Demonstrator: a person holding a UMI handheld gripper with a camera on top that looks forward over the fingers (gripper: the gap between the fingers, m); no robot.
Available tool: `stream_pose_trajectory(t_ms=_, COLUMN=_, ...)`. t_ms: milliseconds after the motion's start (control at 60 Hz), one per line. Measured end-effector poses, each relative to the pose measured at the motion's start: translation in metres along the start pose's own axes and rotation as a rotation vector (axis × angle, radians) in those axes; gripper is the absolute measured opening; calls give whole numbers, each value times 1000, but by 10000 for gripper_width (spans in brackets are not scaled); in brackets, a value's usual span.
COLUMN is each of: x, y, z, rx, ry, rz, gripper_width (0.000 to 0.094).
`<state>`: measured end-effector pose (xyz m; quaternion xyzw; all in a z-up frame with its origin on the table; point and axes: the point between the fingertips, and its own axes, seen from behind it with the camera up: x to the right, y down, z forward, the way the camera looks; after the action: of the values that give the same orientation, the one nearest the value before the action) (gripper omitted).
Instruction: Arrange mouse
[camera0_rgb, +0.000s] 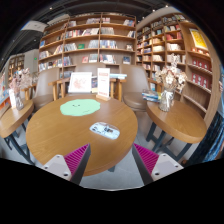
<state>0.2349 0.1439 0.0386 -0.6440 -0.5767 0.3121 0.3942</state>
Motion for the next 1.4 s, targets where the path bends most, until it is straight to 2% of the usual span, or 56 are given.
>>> stream_pose_trajectory(t_ms=250, x=-3, y=-1, z=55, rx=-8, ry=-32, rz=-23, gripper_width=856)
stream_pose_trajectory(t_ms=367, x=1, y=-1, z=78, rx=-32, ry=-19, rz=-29, gripper_width=855)
stream_pose_trajectory(t_ms=617, x=0, y=-9, z=120, rx=-66, ry=-59, rz=13, gripper_width=857)
stream_pose_trajectory(t_ms=983, x=20, y=-35, z=172, rx=-85, ry=-4, rz=46, gripper_width=847)
stream_pose_trajectory(t_ms=1067, x=21, y=-37, z=174, rx=-88, ry=3, rz=48, gripper_width=804)
stream_pose_trajectory(t_ms=1117, x=17, y=-37, z=175, rx=-86, ry=-5, rz=43, gripper_width=714)
stream_pose_trajectory(t_ms=1133, x=16, y=-37, z=176, rx=-86, ry=-8, rz=38, gripper_width=654)
stream_pose_trajectory(t_ms=1150, x=13, y=-37, z=176, rx=-85, ry=-15, rz=31, gripper_width=487)
stream_pose_trajectory(t_ms=1167, x=15, y=-37, z=175, rx=-87, ry=-6, rz=28, gripper_width=451)
stream_pose_trajectory(t_ms=1283, x=17, y=-44, z=169, rx=-107, ry=24, rz=37, gripper_width=420)
stream_pose_trajectory(t_ms=1400, x=1, y=-98, z=155, rx=-37, ry=0, rz=45, gripper_width=413)
